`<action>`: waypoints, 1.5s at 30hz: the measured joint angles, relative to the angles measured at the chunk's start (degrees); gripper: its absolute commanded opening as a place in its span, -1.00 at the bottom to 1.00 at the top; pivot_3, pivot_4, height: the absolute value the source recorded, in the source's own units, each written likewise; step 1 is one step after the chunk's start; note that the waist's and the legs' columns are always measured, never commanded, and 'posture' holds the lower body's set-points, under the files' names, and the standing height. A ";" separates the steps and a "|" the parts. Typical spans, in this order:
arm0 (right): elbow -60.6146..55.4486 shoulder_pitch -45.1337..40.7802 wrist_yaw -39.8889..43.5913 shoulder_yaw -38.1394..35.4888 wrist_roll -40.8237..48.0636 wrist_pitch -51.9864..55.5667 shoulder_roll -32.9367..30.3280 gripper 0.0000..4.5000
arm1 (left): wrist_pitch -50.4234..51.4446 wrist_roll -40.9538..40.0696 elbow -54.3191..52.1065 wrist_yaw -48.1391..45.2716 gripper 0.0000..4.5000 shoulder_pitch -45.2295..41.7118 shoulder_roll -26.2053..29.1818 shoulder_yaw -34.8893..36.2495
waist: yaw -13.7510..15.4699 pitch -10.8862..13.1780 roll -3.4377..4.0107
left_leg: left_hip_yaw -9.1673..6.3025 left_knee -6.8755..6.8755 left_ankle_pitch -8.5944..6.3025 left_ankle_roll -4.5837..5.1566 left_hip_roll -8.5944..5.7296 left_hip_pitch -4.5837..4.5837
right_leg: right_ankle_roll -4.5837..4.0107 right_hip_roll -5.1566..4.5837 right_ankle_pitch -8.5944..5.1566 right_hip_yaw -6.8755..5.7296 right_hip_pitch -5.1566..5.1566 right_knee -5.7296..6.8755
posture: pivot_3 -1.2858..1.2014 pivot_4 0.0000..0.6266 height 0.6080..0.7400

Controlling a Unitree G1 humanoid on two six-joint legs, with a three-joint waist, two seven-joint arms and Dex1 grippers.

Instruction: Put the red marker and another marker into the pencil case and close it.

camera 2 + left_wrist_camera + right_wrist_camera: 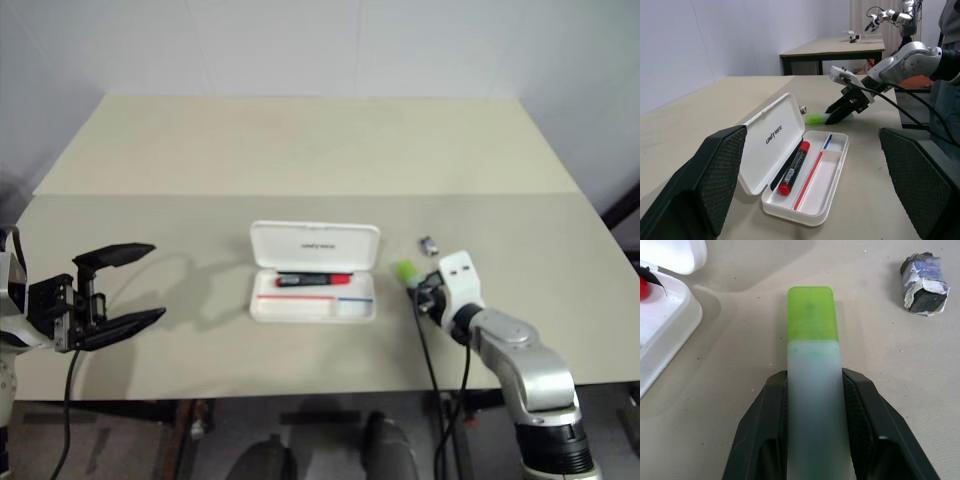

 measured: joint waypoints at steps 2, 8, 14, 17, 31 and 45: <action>0.44 -0.48 0.01 -0.05 0.00 -0.49 -0.02 -0.50 | -0.01 -0.01 0.14 -0.09 1.00 -0.02 0.64 0.01 | 0.00 0.01 0.02 | 0.00 0.00 0.00 0.00 0.00 0.00 | 0.00 0.00 0.00 0.00 -0.01 0.01 | 0.03 -0.52 1.00; 2.46 -2.71 0.48 -3.31 -0.89 -6.96 -0.75 -0.50 | -0.62 0.08 2.04 -0.56 1.00 -0.81 0.81 -0.07 | -0.01 0.27 0.46 | 0.18 -0.10 0.05 -0.09 0.00 -0.26 | -0.04 0.05 -0.03 0.12 -0.80 0.19 | 0.03 -0.52 1.00; 0.72 -5.21 2.56 -6.01 -0.08 -12.34 -1.09 -0.50 | -1.09 0.15 2.88 -0.69 1.00 -3.40 0.80 -0.62 | -0.07 0.29 0.49 | 0.29 -0.34 0.04 -0.12 0.06 -0.20 | -0.07 0.15 -0.05 0.14 -0.81 0.00 | 0.03 -0.52 1.00; -1.69 -5.85 3.62 -7.11 2.43 -12.10 -1.13 -0.50 | -1.12 0.19 4.35 -1.13 1.00 -4.16 0.80 -1.29 | -0.06 0.32 0.53 | 0.29 -0.36 0.04 -0.12 0.07 -0.20 | -0.07 0.15 -0.05 0.14 -0.81 -0.01 | 0.03 -0.52 1.00; -9.58 -16.39 25.03 3.47 14.64 -6.83 -12.83 -0.50 | -1.51 0.23 4.32 -1.88 1.00 -2.52 0.29 -2.49 | -0.23 0.35 0.55 | 0.32 -0.39 -0.02 -0.15 0.18 -0.18 | -0.07 0.29 -0.05 0.18 -0.82 -0.11 | 0.03 -0.52 1.00; -5.40 -28.81 35.78 27.54 6.16 -4.57 -10.64 -0.50 | -5.30 0.53 2.78 -4.32 1.00 6.94 0.37 1.21 | -0.03 0.35 0.55 | 0.35 -0.38 -0.07 -0.25 0.34 -0.18 | -0.13 0.45 -0.08 0.17 -0.88 -0.13 | 0.03 -0.52 1.00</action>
